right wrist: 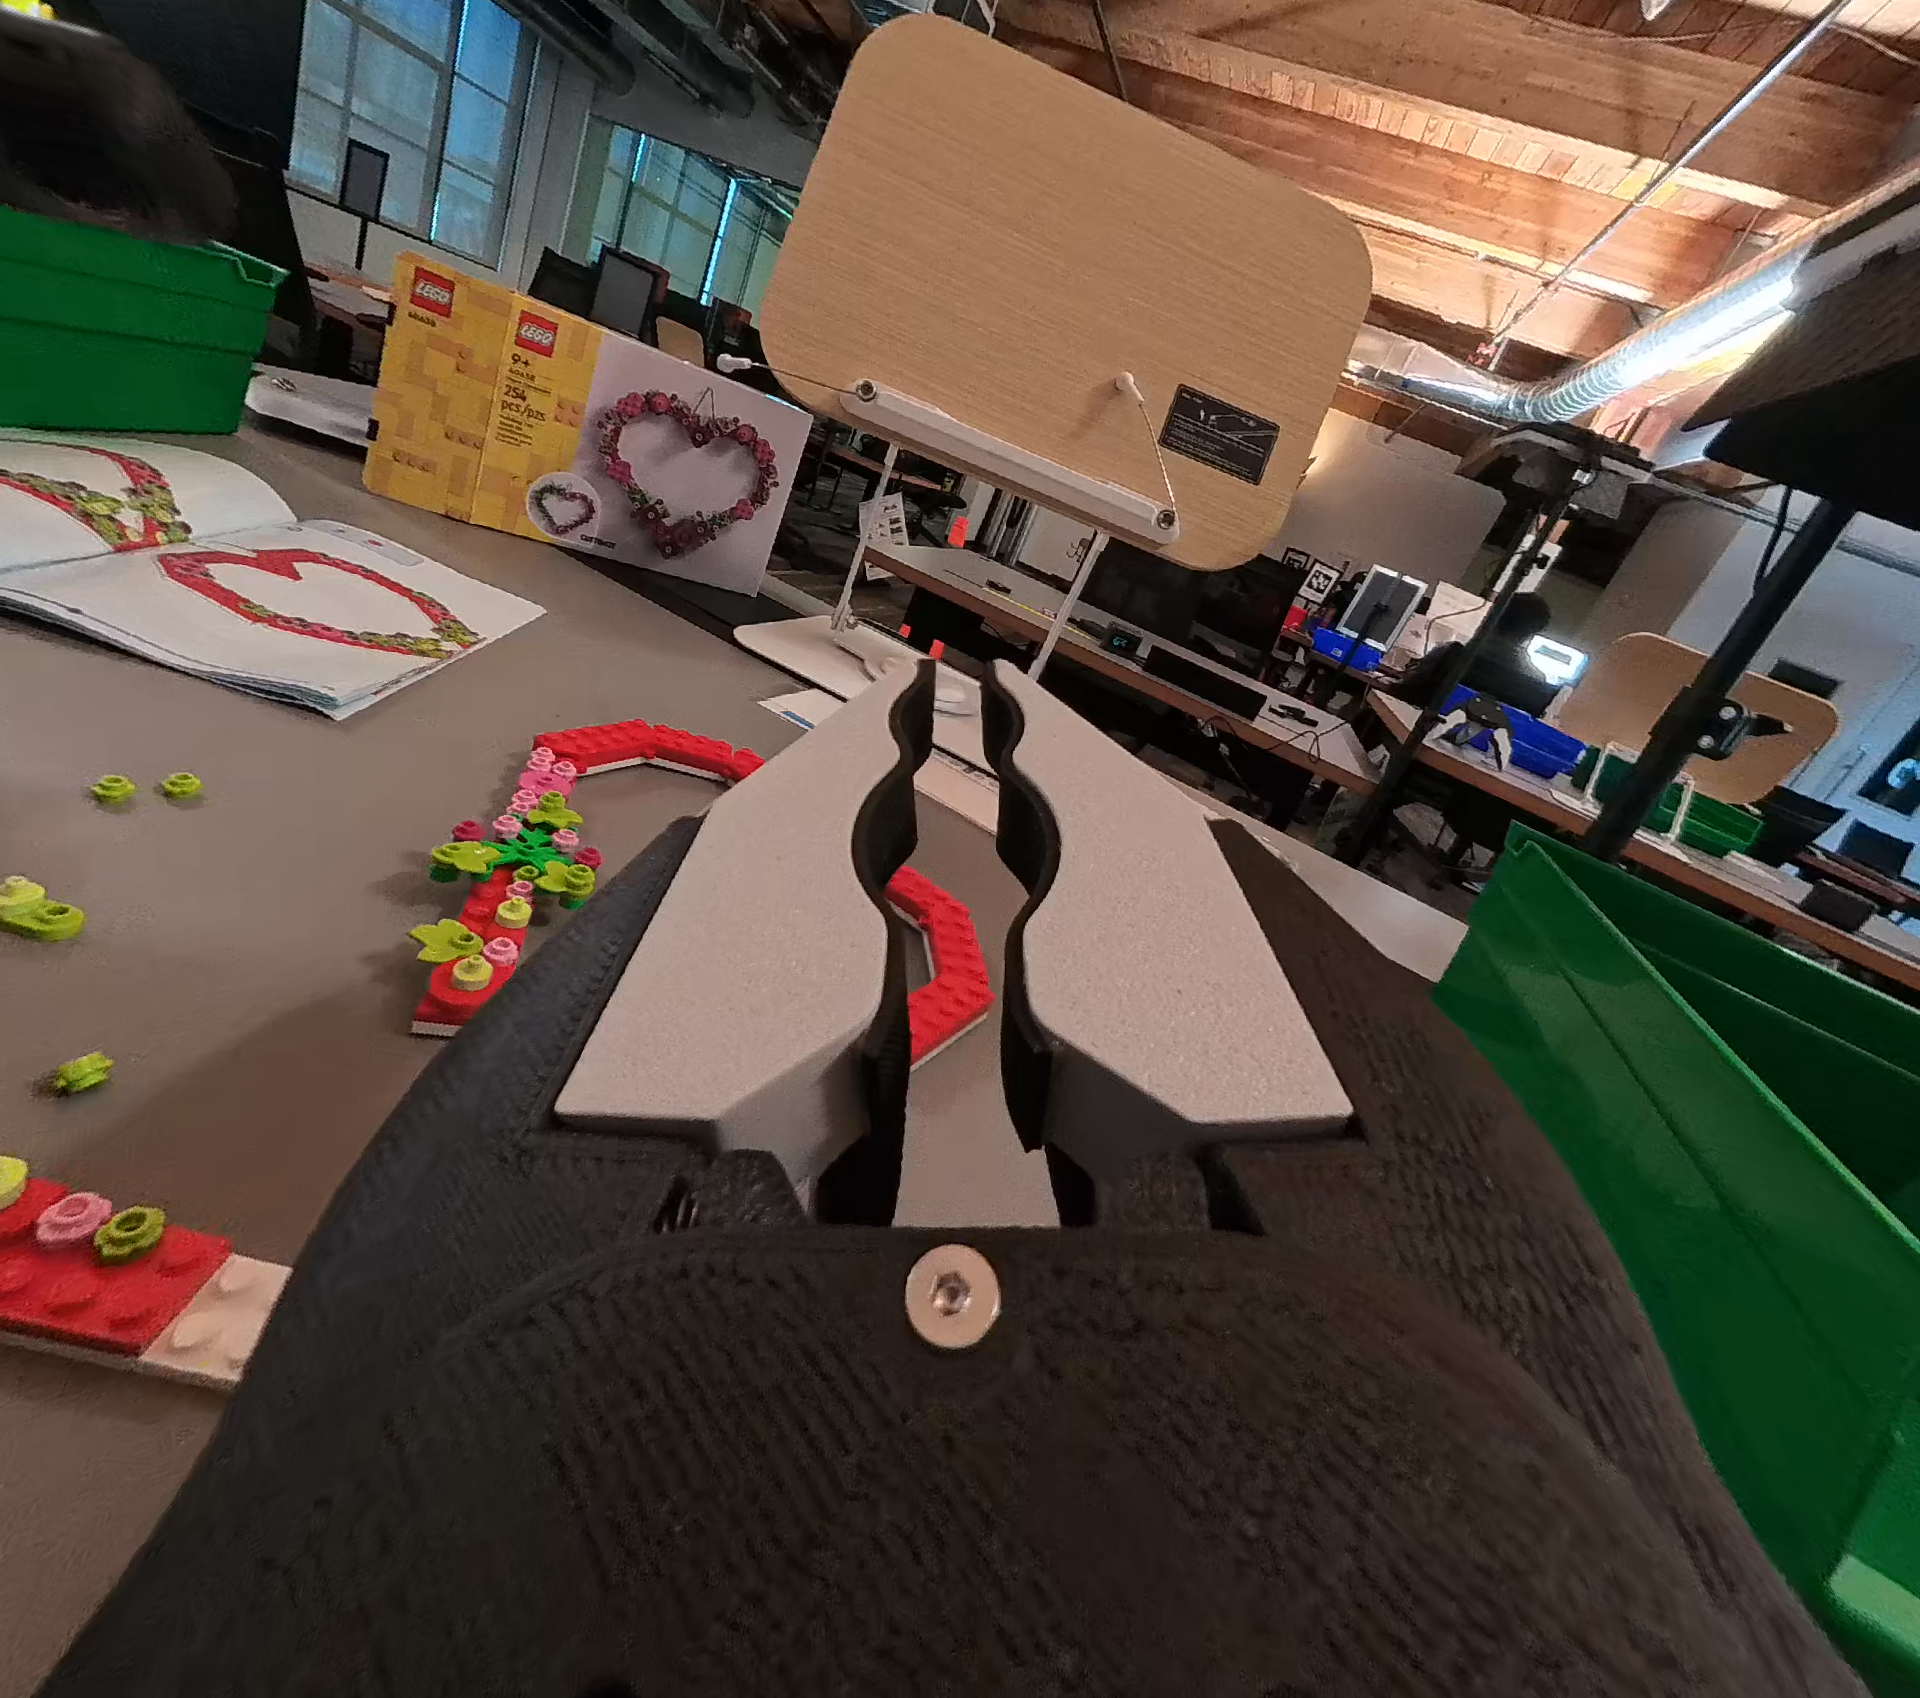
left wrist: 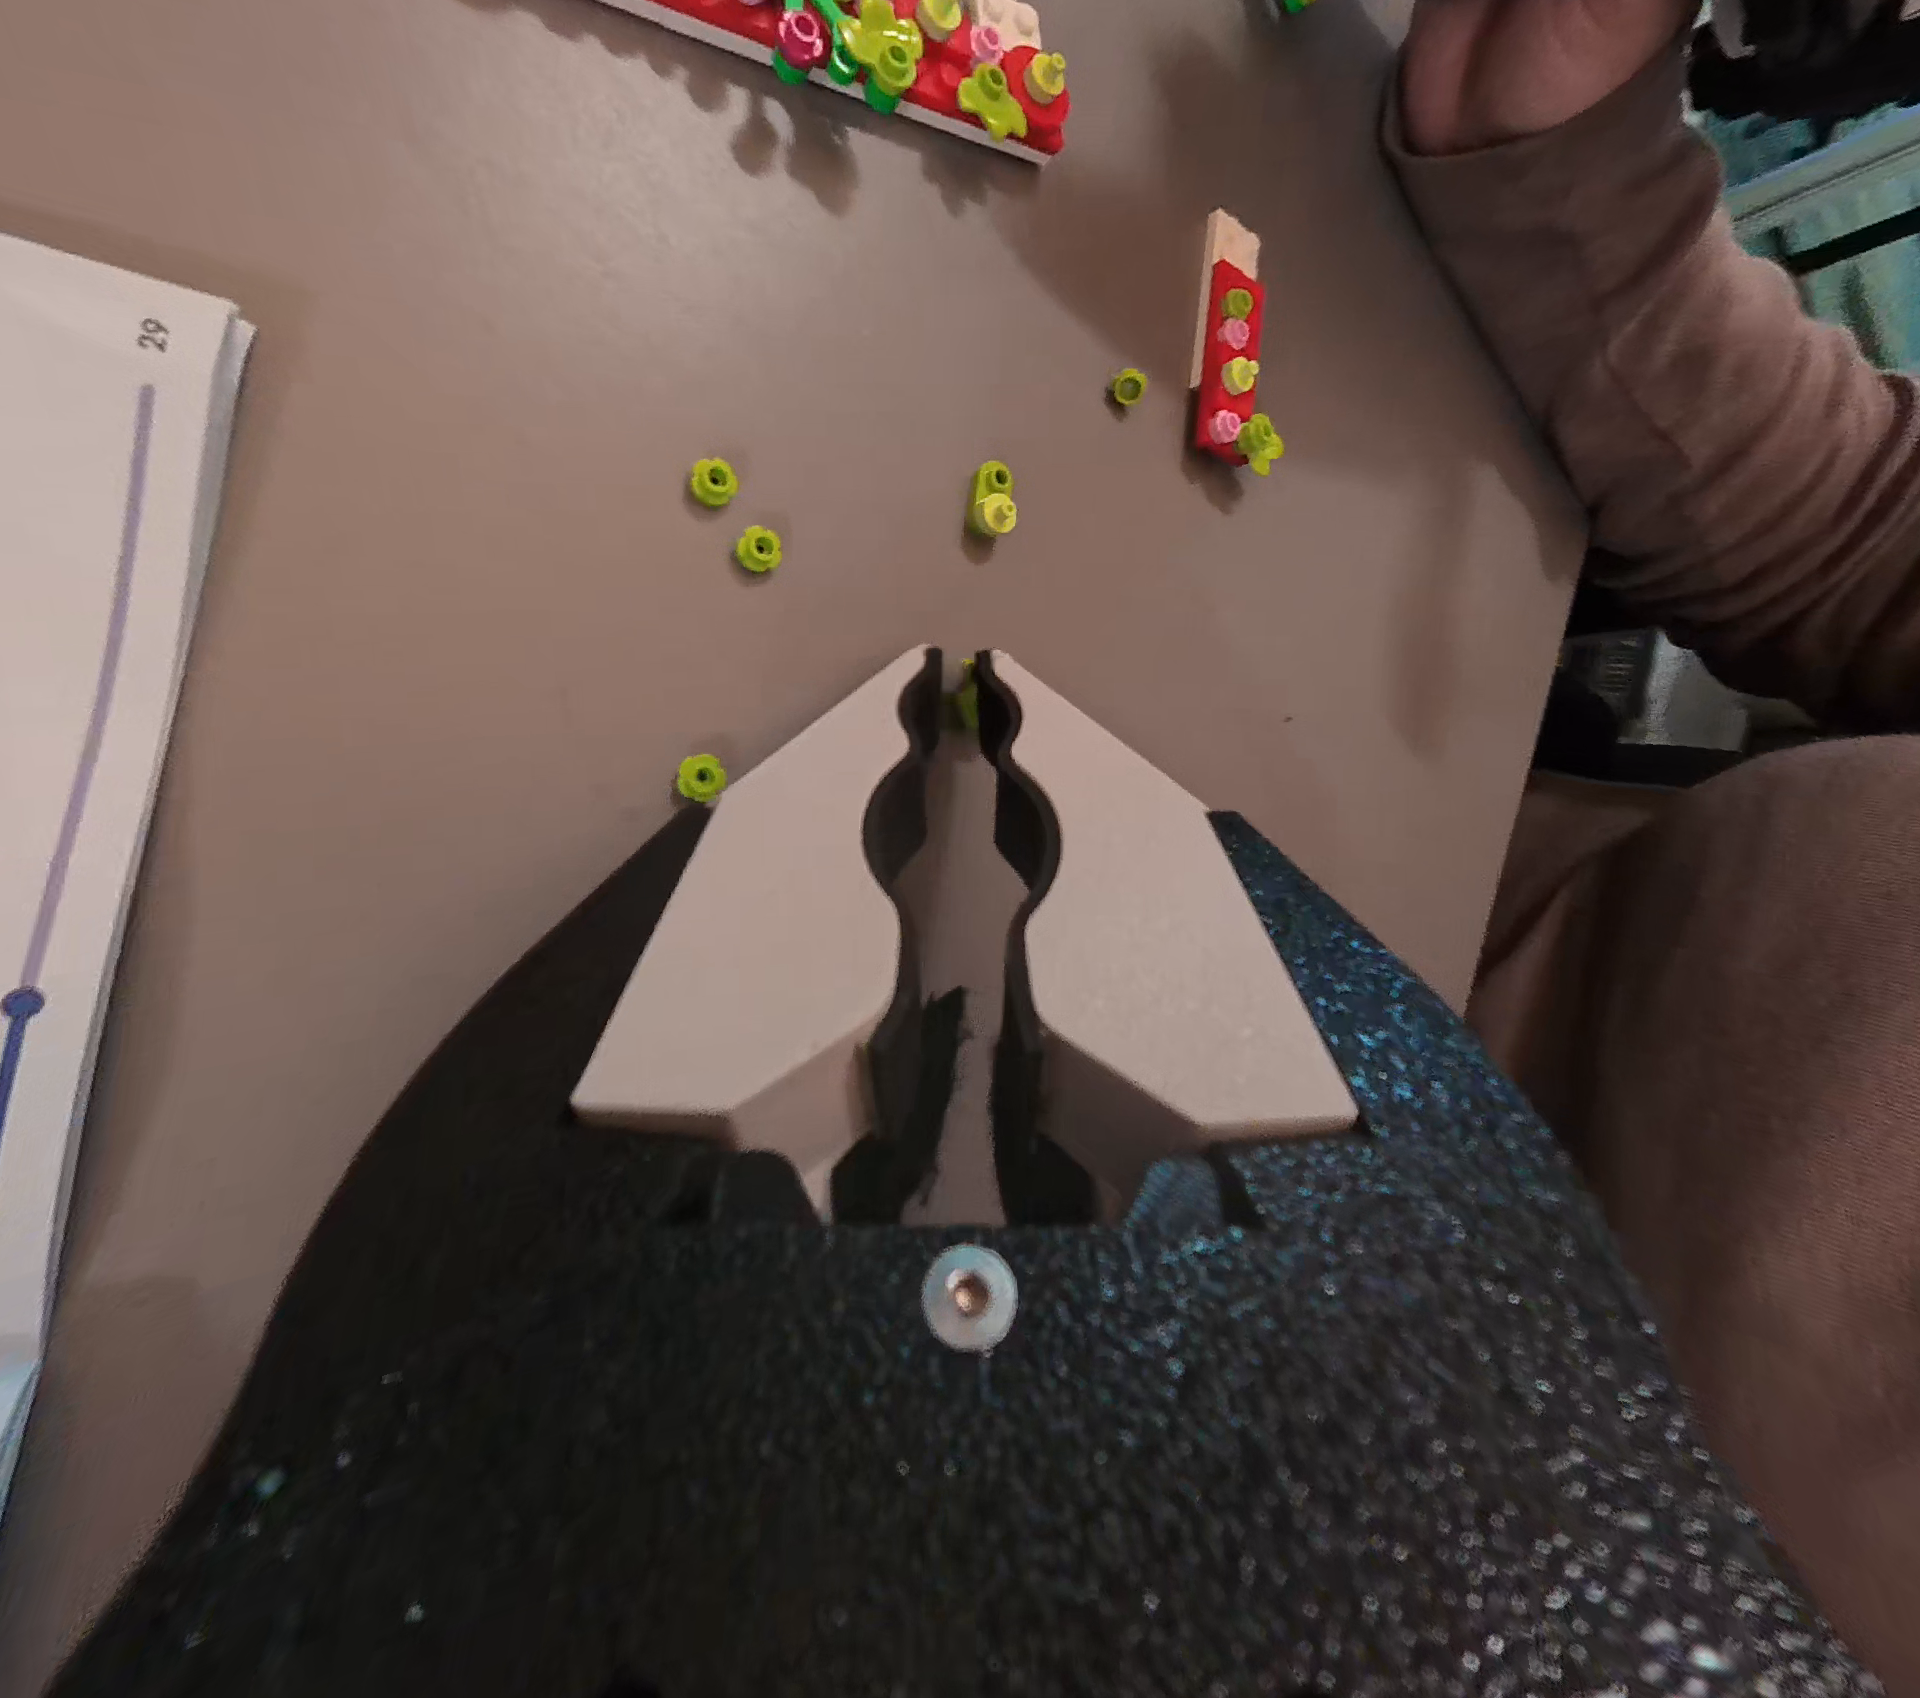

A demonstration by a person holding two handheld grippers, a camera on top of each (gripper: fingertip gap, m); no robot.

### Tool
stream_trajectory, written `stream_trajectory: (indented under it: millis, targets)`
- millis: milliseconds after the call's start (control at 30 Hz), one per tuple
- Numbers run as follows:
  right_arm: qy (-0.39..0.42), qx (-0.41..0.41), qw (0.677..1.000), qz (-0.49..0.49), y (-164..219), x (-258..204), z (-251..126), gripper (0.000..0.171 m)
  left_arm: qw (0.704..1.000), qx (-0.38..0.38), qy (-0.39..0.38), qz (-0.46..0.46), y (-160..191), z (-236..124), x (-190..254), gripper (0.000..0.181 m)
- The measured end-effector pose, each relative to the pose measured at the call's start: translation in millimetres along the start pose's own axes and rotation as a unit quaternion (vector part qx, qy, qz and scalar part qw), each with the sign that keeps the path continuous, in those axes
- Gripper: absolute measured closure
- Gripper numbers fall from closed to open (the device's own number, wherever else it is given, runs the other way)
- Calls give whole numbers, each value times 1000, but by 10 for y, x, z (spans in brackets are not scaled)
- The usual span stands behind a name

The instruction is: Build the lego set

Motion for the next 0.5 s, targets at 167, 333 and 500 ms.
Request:
stream_trajectory:
  millis: [167,333,500]
  targets:
    - [-20,-10,1000,-17,19,-106,11,163,999,7,-47,19,-27,-39,-43,170]
    - [-84,-38,994,-65,56,-417,8,158,995,66,-71,20,-156,-127,-117,157]
    - [-176,-133,973,-76,311,-863,-19,144,944,227,-230,68,-499,-526,-387,140]
Point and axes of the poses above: each gripper's, where its closed fingertips meet, z out along the fingers, y out of its underside, x = y × z across the jaws, the point moved 1 cm from there along -z, back along the fingers, and after that the axes turned 14 degrees about z, right-handed, at the moved point
